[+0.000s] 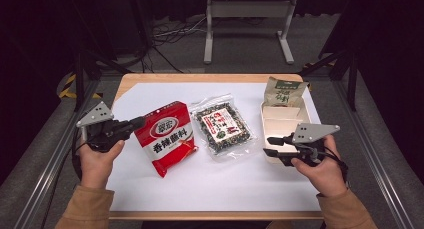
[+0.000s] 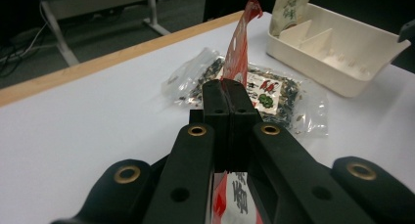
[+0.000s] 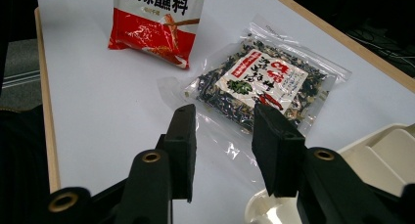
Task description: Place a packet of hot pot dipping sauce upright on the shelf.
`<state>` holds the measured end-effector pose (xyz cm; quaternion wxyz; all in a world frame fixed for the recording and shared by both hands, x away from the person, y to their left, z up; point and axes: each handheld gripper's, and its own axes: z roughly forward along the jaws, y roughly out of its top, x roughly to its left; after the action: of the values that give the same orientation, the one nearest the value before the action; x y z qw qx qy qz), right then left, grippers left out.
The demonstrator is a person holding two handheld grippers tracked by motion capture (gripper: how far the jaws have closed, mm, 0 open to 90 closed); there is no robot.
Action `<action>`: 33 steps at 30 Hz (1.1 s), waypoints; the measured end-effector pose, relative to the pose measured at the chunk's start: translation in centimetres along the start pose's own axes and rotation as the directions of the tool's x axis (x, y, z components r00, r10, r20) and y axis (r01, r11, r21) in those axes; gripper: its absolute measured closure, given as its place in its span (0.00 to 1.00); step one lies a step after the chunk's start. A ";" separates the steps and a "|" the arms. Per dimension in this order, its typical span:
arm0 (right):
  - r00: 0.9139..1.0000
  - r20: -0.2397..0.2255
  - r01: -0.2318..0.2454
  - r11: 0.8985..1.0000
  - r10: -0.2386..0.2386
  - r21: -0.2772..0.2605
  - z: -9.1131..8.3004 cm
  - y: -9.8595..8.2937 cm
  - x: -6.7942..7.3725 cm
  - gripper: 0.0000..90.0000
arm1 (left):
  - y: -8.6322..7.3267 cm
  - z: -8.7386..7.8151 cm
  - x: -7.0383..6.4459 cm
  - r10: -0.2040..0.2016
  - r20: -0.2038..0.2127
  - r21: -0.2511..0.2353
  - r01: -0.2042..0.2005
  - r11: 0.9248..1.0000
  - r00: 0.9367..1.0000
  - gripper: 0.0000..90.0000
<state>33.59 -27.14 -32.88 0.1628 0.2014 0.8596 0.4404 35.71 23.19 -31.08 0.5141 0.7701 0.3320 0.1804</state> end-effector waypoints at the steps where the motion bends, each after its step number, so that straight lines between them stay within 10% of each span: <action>1: 1.000 0.000 0.002 1.000 -0.002 0.002 0.0 0.1 0.0 0.69 | 0.2 -0.1 -0.3 0.009 0.006 -0.004 -0.009 1.000 1.000 1.00; 21: 0.999 -0.039 0.017 1.000 -0.018 -0.019 1.5 1.8 0.8 0.62 | 2.4 -0.8 -4.7 0.126 0.105 -0.058 -0.120 0.991 0.986 1.00; 33: 0.992 -0.120 0.022 0.999 -0.025 -0.030 4.3 2.7 1.6 0.53 | 3.7 -0.6 -8.3 0.204 0.217 -0.088 -0.189 0.978 0.955 1.00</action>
<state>34.76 -21.94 -33.26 0.1188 0.1619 0.8639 0.4620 30.57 16.90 -26.95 0.5530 0.7972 0.1875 0.1533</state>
